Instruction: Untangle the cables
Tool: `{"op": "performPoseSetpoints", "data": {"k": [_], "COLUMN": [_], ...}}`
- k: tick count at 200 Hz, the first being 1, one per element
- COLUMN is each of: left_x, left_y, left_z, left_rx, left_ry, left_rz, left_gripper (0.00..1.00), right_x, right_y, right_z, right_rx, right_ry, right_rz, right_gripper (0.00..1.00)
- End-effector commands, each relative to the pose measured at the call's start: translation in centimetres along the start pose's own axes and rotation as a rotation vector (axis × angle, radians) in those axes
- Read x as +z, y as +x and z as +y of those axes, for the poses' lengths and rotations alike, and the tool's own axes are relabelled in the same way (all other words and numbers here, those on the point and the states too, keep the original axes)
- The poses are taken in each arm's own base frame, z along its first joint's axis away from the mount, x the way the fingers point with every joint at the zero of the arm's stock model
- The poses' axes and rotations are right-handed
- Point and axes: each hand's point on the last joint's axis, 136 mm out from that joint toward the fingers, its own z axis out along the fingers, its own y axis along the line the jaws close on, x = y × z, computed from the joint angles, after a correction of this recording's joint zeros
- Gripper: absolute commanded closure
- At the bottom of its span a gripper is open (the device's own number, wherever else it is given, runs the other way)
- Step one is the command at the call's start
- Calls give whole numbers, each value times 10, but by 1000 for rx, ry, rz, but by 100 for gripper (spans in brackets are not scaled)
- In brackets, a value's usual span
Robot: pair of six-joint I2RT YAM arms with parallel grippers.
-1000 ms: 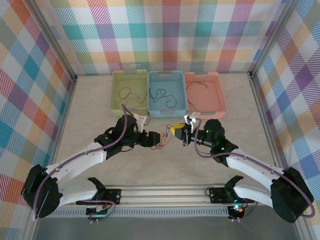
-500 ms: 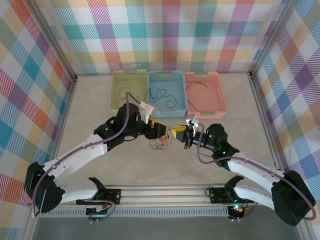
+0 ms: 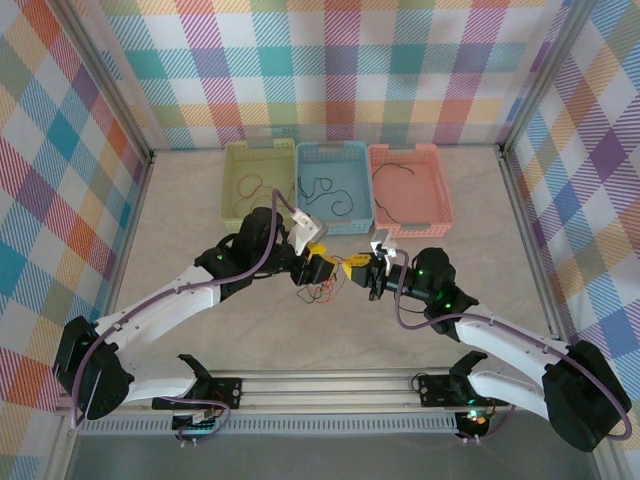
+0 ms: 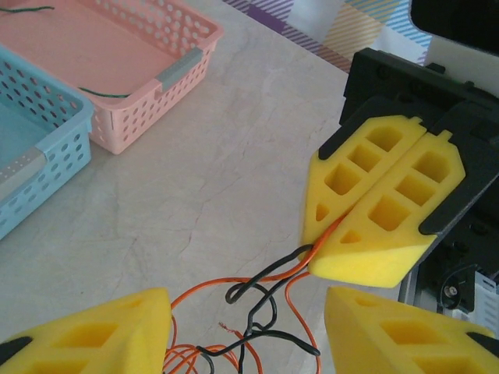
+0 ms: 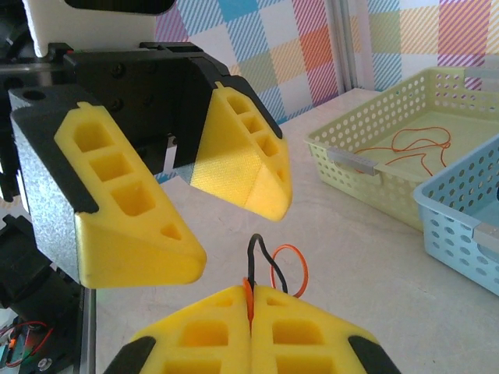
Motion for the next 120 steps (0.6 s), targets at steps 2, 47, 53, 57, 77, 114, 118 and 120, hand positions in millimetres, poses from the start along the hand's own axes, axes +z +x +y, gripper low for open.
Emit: {"op": "performPoseSetpoints", "data": {"k": [2, 47, 53, 57, 77, 114, 118, 120], "left_x": [7, 17, 18, 18, 16, 14, 14, 14], "left_y": [-2, -2, -2, -2, -1, -3, -4, -4], "left_z": [-8, -8, -6, -5, -4, -2, -2, -1], "left_rx": [85, 68, 66, 67, 80, 91, 91, 92], "left_ry": [60, 85, 75, 69, 57, 42, 39, 38], "left_rz": [-24, -1, 1, 1, -10, -46, -49, -50], "left_gripper": [46, 71, 71, 71, 73, 92, 93, 94], "right_x": [-3, -4, -4, -4, -4, -4, -4, -4], "right_y": [-9, -10, -9, -9, -9, -9, -9, -9], "right_z": [6, 6, 6, 6, 6, 6, 6, 6], "right_rx": [-53, -58, -56, -56, -57, -57, -58, -58], "right_ry": [-28, -26, -26, -25, -26, -26, -26, -26], "right_rz": [-39, -41, -40, -38, -39, -37, -37, -38], "right_gripper": [100, 100, 100, 100, 100, 100, 100, 100]}}
